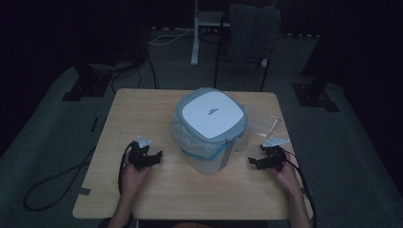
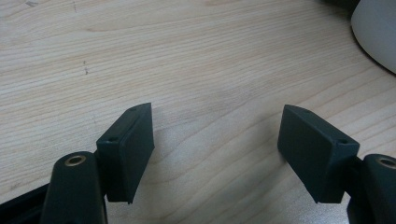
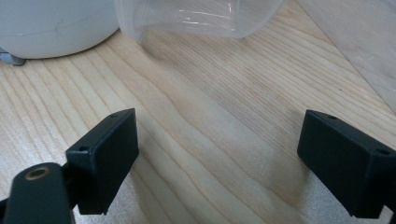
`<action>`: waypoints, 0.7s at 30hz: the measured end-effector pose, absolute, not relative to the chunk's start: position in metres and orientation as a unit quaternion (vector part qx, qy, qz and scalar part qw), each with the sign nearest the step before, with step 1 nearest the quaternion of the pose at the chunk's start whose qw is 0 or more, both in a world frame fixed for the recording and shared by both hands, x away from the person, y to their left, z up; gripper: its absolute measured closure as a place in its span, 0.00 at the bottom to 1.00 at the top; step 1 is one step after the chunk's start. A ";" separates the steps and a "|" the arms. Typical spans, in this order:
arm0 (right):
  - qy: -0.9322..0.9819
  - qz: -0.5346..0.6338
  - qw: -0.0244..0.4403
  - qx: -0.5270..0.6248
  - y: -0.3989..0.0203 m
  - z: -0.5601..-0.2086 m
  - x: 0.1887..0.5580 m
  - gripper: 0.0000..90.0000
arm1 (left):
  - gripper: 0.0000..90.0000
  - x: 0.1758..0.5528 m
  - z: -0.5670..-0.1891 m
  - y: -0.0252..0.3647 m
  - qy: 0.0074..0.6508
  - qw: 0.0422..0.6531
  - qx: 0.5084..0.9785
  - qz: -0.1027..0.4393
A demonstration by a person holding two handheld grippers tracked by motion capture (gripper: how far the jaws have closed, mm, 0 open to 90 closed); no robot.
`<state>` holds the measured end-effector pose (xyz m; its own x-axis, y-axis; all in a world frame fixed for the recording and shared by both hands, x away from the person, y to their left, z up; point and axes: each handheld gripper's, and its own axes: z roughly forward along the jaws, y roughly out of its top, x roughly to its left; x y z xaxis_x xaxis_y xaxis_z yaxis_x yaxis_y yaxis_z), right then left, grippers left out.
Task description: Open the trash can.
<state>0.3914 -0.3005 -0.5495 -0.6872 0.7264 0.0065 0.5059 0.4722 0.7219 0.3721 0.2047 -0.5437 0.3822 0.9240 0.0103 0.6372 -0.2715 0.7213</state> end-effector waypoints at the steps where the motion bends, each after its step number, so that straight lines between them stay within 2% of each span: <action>1: 0.844 0.362 0.152 0.365 -0.301 -0.550 0.391 0.13 | 0.31 0.372 -0.544 0.205 0.510 0.323 0.766 0.222; 21: 0.844 0.362 0.152 0.365 -0.301 -0.550 0.391 0.13 | 0.31 0.372 -0.544 0.205 0.504 0.324 0.770 0.219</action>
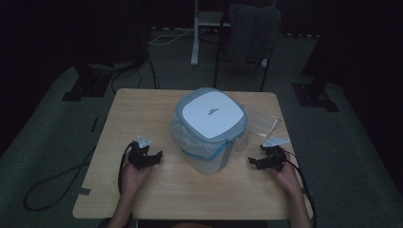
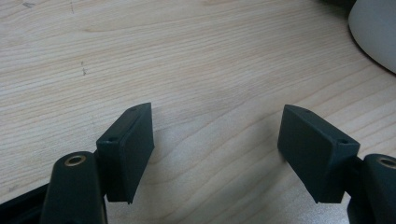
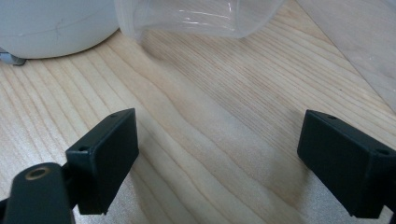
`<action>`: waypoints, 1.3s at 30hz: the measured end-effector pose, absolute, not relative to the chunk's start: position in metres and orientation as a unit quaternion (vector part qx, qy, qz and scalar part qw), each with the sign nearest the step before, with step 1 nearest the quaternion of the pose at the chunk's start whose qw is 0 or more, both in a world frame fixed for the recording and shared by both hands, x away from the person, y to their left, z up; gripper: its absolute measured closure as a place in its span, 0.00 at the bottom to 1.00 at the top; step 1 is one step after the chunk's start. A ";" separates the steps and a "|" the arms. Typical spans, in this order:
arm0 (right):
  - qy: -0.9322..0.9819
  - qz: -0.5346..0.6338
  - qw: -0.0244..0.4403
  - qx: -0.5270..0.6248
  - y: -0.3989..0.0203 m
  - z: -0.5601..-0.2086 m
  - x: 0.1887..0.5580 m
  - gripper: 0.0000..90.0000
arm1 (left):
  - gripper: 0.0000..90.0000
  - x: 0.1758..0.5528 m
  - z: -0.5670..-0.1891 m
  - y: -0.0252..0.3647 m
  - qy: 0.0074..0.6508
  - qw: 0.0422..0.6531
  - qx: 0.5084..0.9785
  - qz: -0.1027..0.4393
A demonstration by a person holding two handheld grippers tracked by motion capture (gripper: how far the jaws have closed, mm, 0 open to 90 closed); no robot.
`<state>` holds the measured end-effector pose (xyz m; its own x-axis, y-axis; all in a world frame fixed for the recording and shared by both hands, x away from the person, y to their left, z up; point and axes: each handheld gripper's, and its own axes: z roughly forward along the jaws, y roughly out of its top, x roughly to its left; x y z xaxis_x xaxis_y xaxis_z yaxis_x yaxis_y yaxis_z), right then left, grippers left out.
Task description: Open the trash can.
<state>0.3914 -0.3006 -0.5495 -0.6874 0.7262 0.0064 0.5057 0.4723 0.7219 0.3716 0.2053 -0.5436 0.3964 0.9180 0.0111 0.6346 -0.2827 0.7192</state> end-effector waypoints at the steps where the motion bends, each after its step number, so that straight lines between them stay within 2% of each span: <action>1: 0.844 0.362 0.153 0.365 -0.301 -0.550 0.391 0.13 | 0.31 0.371 -0.544 0.206 0.500 0.325 0.772 0.218; 5: 0.844 0.362 0.153 0.365 -0.301 -0.550 0.391 0.13 | 0.32 0.373 -0.541 0.206 0.501 0.319 0.776 0.211; 7: 0.844 0.362 0.153 0.366 -0.300 -0.550 0.391 0.13 | 0.47 0.373 -0.538 0.207 0.503 0.318 0.778 0.204; 8: 0.844 0.362 0.153 0.366 -0.300 -0.550 0.391 0.13 | 0.48 0.374 -0.537 0.208 0.504 0.320 0.778 0.197; 15: 0.844 0.362 0.153 0.366 -0.300 -0.550 0.391 0.13 | 0.49 0.376 -0.527 0.215 0.501 0.351 0.775 0.161; 21: 0.844 0.362 0.153 0.366 -0.300 -0.550 0.391 0.13 | 0.54 0.378 -0.507 0.216 0.484 0.384 0.769 0.164; 27: 0.844 0.362 0.153 0.366 -0.300 -0.550 0.391 0.13 | 0.54 0.383 -0.488 0.215 0.468 0.394 0.772 0.172; 28: 0.844 0.362 0.153 0.366 -0.300 -0.550 0.391 0.13 | 0.54 0.390 -0.472 0.214 0.458 0.402 0.773 0.178; 39: 0.844 0.362 0.154 0.365 -0.301 -0.550 0.391 0.13 | 0.57 0.407 -0.417 0.207 0.417 0.425 0.783 0.181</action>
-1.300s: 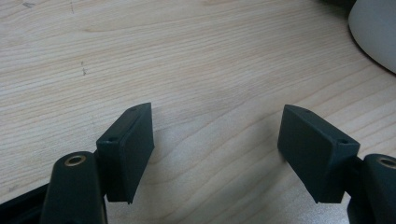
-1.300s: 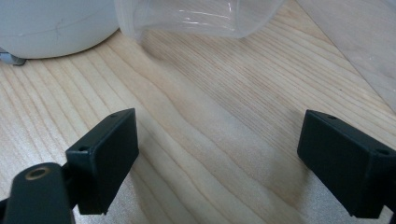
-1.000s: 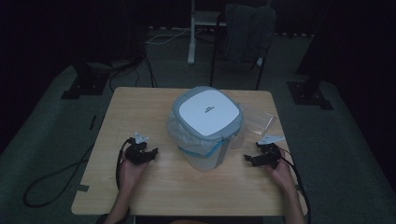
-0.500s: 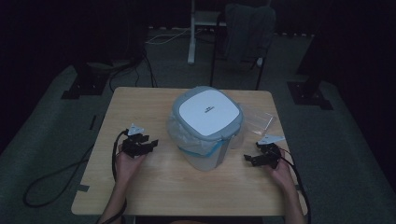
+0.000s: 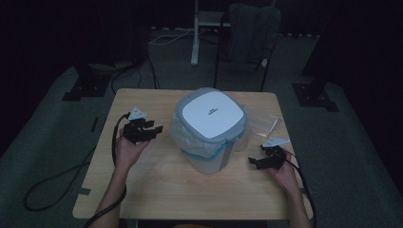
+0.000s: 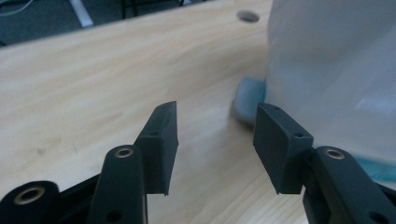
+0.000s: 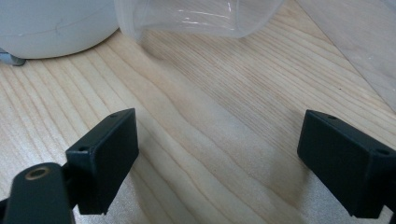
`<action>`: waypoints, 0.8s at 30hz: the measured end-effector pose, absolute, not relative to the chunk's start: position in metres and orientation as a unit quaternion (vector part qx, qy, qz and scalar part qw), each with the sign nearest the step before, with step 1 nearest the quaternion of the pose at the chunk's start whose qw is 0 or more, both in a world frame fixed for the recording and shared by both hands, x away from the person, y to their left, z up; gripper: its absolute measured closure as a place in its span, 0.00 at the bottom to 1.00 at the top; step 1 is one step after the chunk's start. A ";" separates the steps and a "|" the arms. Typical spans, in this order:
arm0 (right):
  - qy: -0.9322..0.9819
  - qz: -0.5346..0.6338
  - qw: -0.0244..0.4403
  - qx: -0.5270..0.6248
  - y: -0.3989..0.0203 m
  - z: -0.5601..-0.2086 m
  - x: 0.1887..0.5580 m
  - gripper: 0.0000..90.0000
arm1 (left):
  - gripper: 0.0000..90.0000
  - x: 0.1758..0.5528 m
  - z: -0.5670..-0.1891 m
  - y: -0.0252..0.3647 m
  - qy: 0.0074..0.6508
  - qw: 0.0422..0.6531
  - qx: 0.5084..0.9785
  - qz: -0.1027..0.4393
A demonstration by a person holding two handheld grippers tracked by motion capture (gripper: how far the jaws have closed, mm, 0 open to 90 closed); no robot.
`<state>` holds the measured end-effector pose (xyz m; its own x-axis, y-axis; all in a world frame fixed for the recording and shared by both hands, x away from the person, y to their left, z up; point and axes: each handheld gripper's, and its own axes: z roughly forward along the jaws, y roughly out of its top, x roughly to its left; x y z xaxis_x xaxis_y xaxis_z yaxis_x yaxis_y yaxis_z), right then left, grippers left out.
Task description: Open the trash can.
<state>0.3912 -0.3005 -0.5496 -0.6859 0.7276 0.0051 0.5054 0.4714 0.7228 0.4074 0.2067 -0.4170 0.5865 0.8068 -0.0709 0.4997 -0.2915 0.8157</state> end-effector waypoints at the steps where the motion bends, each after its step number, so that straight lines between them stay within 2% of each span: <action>1: 0.842 0.363 0.155 0.367 -0.301 -0.550 0.391 0.15 | 0.58 0.409 -0.412 0.206 0.413 0.426 0.784 0.184; 17: 0.841 0.363 0.156 0.369 -0.301 -0.550 0.391 0.15 | 0.66 0.430 -0.335 0.185 0.362 0.465 0.786 0.184; 24: 0.841 0.363 0.156 0.370 -0.301 -0.550 0.391 0.15 | 0.72 0.440 -0.316 0.165 0.344 0.473 0.793 0.173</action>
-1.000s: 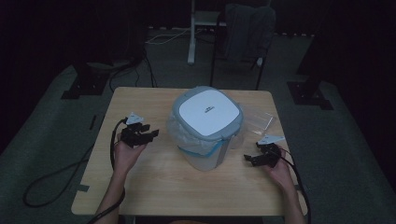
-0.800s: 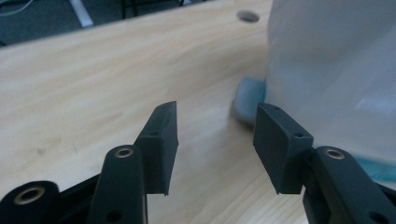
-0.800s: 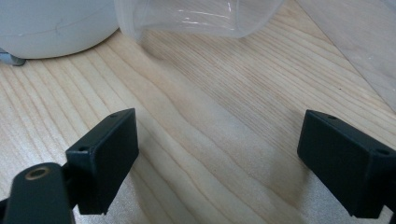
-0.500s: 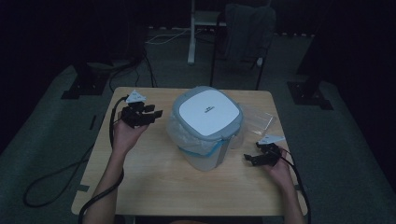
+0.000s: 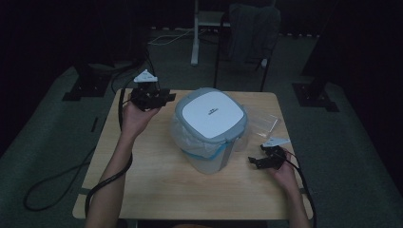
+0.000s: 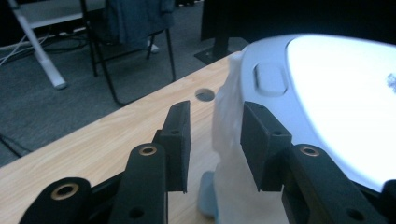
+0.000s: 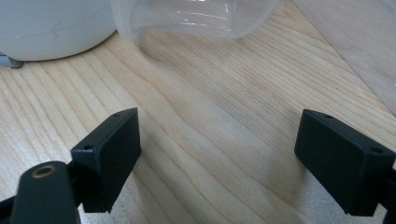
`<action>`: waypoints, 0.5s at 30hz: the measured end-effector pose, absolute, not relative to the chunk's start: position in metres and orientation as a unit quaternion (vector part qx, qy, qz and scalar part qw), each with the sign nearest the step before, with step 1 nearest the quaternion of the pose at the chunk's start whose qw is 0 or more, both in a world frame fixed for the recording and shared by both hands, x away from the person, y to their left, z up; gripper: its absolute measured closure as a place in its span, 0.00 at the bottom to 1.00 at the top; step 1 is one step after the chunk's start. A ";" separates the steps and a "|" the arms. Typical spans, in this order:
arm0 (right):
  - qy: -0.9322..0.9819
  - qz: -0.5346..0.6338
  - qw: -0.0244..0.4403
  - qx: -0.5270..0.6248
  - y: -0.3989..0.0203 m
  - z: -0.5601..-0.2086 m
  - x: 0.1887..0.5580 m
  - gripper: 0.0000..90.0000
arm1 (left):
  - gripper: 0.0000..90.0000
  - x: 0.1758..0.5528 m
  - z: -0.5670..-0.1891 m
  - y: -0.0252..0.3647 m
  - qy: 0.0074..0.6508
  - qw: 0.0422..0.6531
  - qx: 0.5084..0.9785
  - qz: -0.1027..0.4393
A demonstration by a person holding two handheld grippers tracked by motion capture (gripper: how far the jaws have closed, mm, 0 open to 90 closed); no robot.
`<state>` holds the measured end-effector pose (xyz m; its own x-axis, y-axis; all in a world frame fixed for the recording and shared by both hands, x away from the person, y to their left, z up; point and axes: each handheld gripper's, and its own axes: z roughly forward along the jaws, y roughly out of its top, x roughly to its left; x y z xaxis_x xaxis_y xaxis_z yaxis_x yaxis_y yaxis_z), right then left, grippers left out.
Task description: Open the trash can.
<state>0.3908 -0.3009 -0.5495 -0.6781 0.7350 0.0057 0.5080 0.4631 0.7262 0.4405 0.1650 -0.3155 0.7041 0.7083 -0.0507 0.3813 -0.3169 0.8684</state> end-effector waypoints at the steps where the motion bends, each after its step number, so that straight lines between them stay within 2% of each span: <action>1: 0.841 0.363 0.156 0.370 -0.301 -0.550 0.391 0.15 | 0.73 0.444 -0.312 0.159 0.339 0.472 0.796 0.169; 7: 0.841 0.363 0.156 0.370 -0.301 -0.550 0.391 0.15 | 0.80 0.453 -0.306 0.142 0.330 0.473 0.803 0.154; 15: 0.841 0.363 0.157 0.369 -0.301 -0.550 0.391 0.15 | 0.98 0.460 -0.306 0.125 0.320 0.470 0.810 0.142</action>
